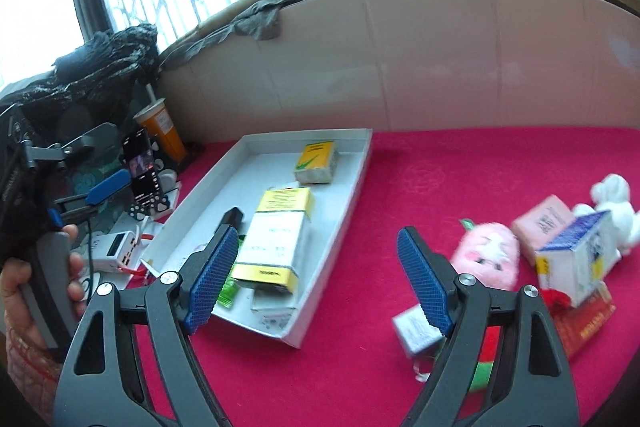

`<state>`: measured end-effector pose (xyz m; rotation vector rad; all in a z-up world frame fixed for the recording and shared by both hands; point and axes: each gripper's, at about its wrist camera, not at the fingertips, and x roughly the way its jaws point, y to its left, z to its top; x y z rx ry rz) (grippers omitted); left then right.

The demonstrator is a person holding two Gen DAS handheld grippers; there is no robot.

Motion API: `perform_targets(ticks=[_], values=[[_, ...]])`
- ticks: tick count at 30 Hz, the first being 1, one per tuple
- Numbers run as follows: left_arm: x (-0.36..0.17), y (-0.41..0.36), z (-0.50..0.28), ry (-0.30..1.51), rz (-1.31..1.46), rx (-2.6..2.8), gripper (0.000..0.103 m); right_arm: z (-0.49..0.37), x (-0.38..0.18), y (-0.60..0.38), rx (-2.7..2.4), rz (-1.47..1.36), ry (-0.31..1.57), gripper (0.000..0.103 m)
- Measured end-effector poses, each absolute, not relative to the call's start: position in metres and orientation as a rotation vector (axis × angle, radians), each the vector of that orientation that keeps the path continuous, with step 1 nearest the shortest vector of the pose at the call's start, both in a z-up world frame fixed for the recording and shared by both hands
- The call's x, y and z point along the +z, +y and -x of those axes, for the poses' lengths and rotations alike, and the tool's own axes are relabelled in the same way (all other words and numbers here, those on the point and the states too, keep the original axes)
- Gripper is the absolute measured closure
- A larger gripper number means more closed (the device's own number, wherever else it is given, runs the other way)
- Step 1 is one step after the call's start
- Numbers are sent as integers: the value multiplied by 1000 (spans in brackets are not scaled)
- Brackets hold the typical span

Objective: Organize objects
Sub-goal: 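Move both grippers back to the pile of items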

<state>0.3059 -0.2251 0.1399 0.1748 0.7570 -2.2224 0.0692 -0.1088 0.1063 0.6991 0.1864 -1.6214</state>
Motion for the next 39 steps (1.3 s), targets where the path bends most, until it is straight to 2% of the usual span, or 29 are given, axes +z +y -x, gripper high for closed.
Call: perform_targets(ticks=[5, 10, 12, 17, 20, 30, 39], values=[[115, -171, -263, 555, -228, -2162, 0, -48, 101, -63, -1797, -625, 172, 20], [71, -139, -223, 511, -322, -2141, 0, -21, 88, -21, -1931, -620, 151, 20], [54, -130, -212, 440, -353, -2126, 0, -10, 84, -5, -1997, -611, 132, 20], [53, -129, -210, 434, -375, -2145, 0, 19, 72, 18, -2067, -671, 127, 20], [54, -125, -206, 406, -389, -2160, 0, 28, 60, 16, -1968, -742, 190, 20], [60, -104, -176, 219, -492, -2240, 0, 33, 31, 5, -1846, -876, 276, 20], [45, -117, -148, 271, -719, -2326, 0, 21, 19, -16, -1684, -885, 379, 24]])
